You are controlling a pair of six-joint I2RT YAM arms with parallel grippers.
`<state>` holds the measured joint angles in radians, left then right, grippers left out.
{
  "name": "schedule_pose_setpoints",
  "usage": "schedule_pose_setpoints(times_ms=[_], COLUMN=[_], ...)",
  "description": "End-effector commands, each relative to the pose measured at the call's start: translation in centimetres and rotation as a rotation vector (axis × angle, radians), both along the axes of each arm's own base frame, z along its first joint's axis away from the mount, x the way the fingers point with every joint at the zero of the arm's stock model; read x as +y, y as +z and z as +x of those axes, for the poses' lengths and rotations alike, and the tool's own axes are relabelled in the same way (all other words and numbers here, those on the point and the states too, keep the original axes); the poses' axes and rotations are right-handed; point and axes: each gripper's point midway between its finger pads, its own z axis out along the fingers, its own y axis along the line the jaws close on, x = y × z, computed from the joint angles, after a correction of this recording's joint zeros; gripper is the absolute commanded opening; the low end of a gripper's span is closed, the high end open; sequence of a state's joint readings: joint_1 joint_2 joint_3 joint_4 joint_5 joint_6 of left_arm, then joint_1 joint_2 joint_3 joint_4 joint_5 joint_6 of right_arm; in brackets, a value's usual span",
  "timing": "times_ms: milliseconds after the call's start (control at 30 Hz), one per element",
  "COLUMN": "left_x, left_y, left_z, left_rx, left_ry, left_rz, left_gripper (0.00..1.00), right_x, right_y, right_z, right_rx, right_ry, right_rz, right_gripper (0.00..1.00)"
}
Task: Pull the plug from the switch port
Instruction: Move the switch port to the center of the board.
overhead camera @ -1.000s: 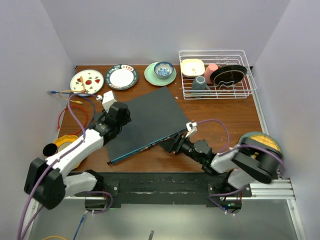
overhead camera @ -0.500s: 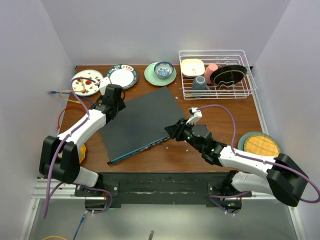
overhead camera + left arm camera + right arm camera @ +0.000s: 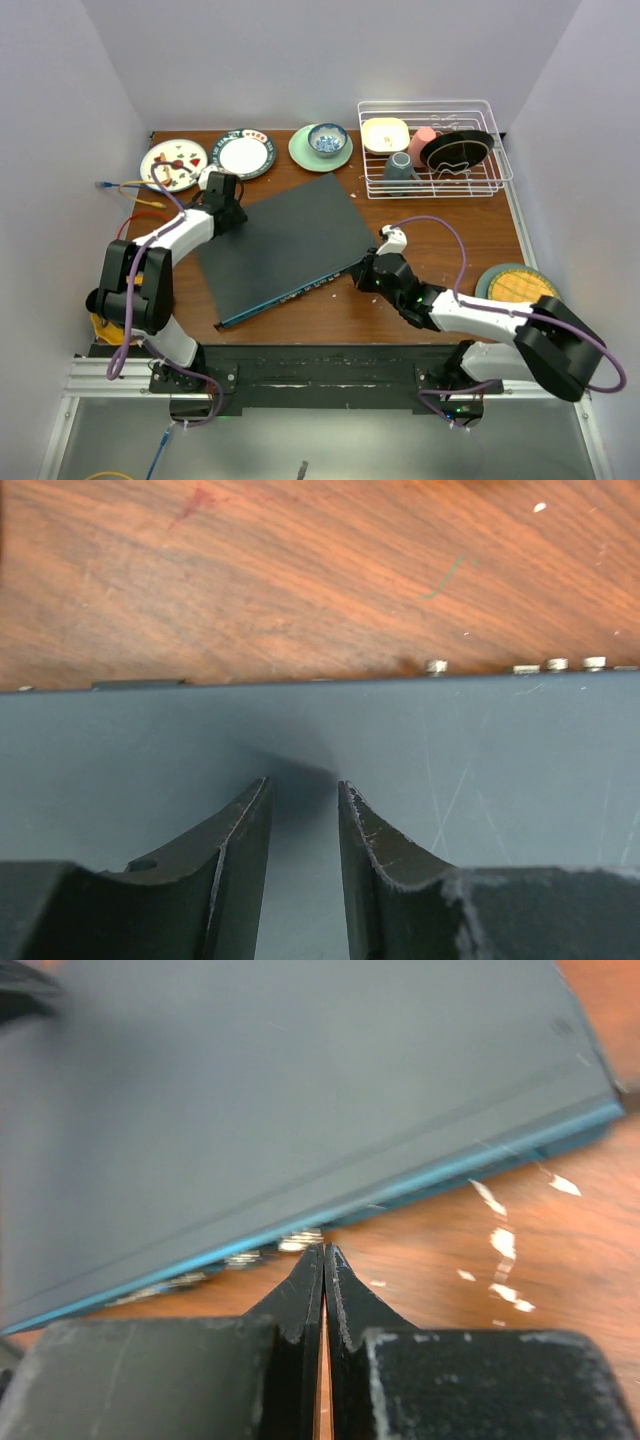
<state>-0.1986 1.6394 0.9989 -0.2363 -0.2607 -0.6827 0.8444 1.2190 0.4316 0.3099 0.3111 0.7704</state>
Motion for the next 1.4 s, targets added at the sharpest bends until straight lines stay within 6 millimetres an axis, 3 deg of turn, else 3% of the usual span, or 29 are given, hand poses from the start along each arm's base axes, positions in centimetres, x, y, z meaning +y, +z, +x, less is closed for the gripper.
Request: schedule_pose_setpoints(times_ms=[0,267,533,767,1167,1367], left_x=[-0.8,-1.8,-4.5,-6.4,-9.7,-11.2], left_y=[0.6,-1.1,-3.0,-4.6,-5.3,-5.2], left_z=[1.7,1.7,-0.8,-3.5,-7.4,-8.0], left_rx=[-0.041,0.0,0.026,0.051,0.07,0.054], left_ry=[-0.052,-0.104,-0.162,-0.196,-0.277,-0.311], left_rz=[-0.014,-0.039,-0.134,-0.173,-0.206,-0.225], left_gripper=[0.37,0.36,0.33,0.32,0.3,0.3], right_x=[-0.9,-2.0,-3.4,-3.1,-2.5,-2.1], right_y=[-2.3,-3.7,-3.7,-3.0,-0.7,0.1], right_z=[1.1,2.7,6.2,8.3,11.4,12.7], right_rx=[0.023,0.044,0.043,0.035,-0.003,-0.013], right_ry=[-0.073,-0.123,-0.176,-0.184,-0.19,-0.188], right_rz=[-0.006,-0.021,-0.002,0.021,0.036,0.038], right_gripper=[0.0,0.0,0.0,0.0,0.0,0.0])
